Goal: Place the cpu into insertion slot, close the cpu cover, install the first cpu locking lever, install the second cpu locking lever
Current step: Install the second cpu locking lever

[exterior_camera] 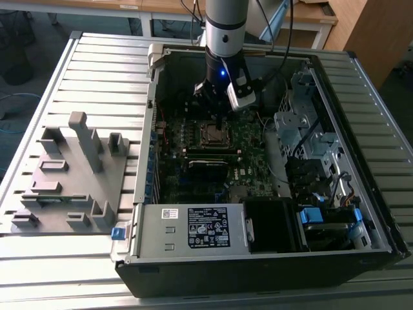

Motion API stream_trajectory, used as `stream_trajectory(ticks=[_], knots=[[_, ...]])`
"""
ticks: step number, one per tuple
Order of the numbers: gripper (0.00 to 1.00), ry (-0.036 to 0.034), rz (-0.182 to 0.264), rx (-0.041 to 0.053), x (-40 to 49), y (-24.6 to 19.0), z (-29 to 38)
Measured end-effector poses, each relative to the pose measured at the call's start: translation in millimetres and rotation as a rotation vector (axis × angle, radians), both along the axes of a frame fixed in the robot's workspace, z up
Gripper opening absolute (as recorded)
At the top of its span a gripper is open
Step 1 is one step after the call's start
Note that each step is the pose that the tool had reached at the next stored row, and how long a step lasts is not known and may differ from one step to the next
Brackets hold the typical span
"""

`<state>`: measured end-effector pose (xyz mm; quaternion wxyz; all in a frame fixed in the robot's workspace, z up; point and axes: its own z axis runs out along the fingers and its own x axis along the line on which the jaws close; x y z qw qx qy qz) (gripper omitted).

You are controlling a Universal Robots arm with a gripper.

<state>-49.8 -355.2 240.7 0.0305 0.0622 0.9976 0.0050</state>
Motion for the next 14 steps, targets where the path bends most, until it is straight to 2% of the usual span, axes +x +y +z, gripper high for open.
stream_trajectory(ticks=[14], knots=[[0.10,0.0000,0.000,0.0001,-0.1,0.0,-5.4]])
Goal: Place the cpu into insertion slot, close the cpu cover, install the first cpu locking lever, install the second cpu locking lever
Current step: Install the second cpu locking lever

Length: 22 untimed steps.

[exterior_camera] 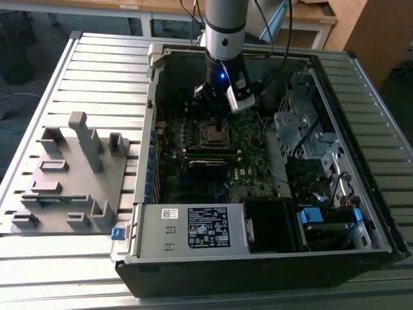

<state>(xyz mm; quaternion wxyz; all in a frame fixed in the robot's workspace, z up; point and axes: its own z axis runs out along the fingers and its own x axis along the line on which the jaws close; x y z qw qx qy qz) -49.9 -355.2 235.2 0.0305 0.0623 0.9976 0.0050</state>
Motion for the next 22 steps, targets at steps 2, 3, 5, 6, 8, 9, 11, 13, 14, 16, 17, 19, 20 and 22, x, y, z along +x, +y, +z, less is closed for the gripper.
stream_trajectory(ticks=[2,3,5,6,8,9,11,13,14,16,17,19,20,22], knots=[[0.10,0.0001,0.000,-0.0002,-0.5,0.0,-0.5],[0.10,0.0001,0.000,-0.0001,-0.9,0.0,-0.8],[0.10,0.0000,0.000,-0.0001,-1.3,-0.1,-1.1],[0.10,0.0000,0.000,0.0000,-1.3,-0.2,-1.2],[0.10,0.0000,0.001,0.0000,-1.3,-0.7,-1.3],[0.10,0.0000,0.001,0.0000,-1.3,-1.1,-1.3],[0.10,0.0000,0.002,0.0000,-1.3,-2.3,-1.3],[0.10,0.0000,0.002,-0.0001,-1.3,-3.8,-1.3],[0.10,0.0000,0.003,-0.0001,-1.3,-4.7,-1.3],[0.10,0.0000,0.003,-0.0001,-1.3,-6.6,-1.3],[0.10,0.0000,0.003,-0.0001,-1.3,-7.6,-1.3],[0.10,0.0000,0.004,-0.0001,-1.3,-9.6,-1.3],[0.10,0.0000,0.004,-0.0001,-1.3,-10.6,-1.3],[0.10,0.0000,0.004,-0.0002,-1.3,-12.3,-1.3]])
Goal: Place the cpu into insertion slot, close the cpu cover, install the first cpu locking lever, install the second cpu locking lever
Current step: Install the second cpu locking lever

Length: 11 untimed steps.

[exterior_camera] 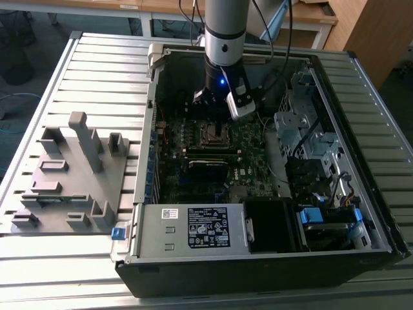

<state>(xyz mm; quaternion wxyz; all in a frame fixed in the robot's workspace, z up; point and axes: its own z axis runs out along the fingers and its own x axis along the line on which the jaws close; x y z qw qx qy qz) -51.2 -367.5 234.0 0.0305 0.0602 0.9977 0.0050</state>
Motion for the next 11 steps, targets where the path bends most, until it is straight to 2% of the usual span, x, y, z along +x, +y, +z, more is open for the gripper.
stream_trajectory(ticks=[7,11], knots=[[0.10,-0.0002,0.000,0.0000,-0.9,-5.2,-0.5],[0.10,-0.0010,0.000,0.0000,-4.9,-7.0,-1.2]])
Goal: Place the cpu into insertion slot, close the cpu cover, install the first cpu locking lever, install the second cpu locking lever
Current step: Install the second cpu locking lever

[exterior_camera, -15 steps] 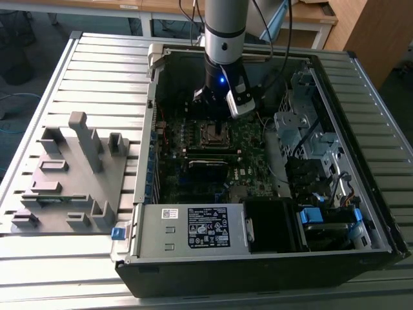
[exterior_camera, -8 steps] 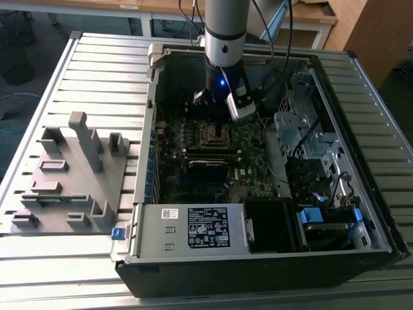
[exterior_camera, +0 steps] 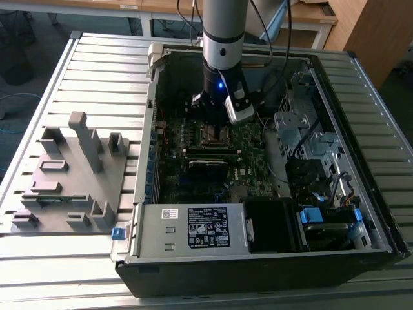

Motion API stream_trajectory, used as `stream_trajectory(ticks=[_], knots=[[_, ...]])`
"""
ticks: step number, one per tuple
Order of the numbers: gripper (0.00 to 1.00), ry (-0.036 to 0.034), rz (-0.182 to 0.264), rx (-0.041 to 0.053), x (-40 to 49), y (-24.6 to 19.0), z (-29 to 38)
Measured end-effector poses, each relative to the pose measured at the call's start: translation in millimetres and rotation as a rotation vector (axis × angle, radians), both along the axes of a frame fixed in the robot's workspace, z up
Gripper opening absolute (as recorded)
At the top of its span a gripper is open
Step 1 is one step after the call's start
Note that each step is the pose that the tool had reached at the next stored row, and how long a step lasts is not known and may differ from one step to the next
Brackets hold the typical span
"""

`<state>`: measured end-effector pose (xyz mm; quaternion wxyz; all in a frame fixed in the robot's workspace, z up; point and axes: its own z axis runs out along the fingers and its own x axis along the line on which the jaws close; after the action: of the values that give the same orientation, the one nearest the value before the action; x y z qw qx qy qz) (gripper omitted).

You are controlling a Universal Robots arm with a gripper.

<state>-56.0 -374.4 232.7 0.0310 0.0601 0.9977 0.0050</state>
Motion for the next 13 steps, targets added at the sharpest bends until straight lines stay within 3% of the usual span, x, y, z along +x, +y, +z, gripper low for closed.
stream_trajectory(ticks=[6,13], knots=[[0.10,-0.0003,0.000,0.0001,-7.4,-0.9,-2.0],[0.10,-0.0003,0.000,0.0000,-10.2,-1.8,-9.7]])
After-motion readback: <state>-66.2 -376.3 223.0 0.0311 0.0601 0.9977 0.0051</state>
